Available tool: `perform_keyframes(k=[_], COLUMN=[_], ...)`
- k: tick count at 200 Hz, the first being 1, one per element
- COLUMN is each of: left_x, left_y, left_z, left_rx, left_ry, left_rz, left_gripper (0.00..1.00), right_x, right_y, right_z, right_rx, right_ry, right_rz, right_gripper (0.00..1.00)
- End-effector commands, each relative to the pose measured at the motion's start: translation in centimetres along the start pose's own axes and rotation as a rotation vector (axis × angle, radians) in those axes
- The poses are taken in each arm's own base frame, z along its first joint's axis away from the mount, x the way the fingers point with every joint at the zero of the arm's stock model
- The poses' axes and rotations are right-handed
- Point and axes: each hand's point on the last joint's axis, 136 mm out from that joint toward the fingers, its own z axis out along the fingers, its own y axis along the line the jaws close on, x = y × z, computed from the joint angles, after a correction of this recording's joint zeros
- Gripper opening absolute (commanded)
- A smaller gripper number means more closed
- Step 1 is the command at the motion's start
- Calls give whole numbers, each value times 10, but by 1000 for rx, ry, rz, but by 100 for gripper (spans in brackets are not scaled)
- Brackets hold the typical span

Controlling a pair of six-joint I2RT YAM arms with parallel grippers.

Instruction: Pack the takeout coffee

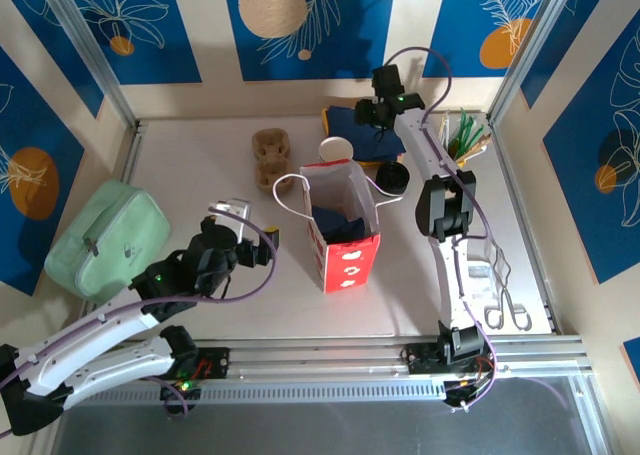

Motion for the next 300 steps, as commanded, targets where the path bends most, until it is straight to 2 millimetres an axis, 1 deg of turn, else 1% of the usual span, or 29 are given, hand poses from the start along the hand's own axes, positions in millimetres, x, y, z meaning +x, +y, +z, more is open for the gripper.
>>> perform_keyframes(k=[1,14,33,49,92,128,150,170,205,249,285,300], left_x=[-13,-11,-10,-11,-10,-12,-14,-14,-13,-12,-11,-11], left_y=[3,2,1,-1,-1,1,1,-2,-2,-2,-3,-5], left_z=[-1,1,3,3,3,1,1,1,1,0,1,1], left_rx=[-24,-24,-24,-17,-20,-26,-25,-14,-9,-3,0,9], left_ry=[-22,-11,-2,3,22,9,3,3,10,11,14,18], left_rz=[10,16,24,42,54,57,55,55,49,39,32,28], left_gripper=[99,99,99,100,100,100,99,100,100,100,100,100], right_x=[0,4,10,15,30,46,56,60,60,45,31,28], right_y=[6,6,3,2,4,-5,-6,-4,1,7,13,12], right_z=[9,17,32,43,60,76,81,82,77,60,44,41], right_rx=[-2,12,57,70,54,95,104,98,79,45,4,6], right_ry=[2,10,3,12,53,94,118,133,141,116,89,82], right_rz=[-35,-49,-95,-120,-120,-125,-133,-128,-127,-111,-107,-117], right_gripper=[71,74,85,88,88,87,86,82,72,63,51,50])
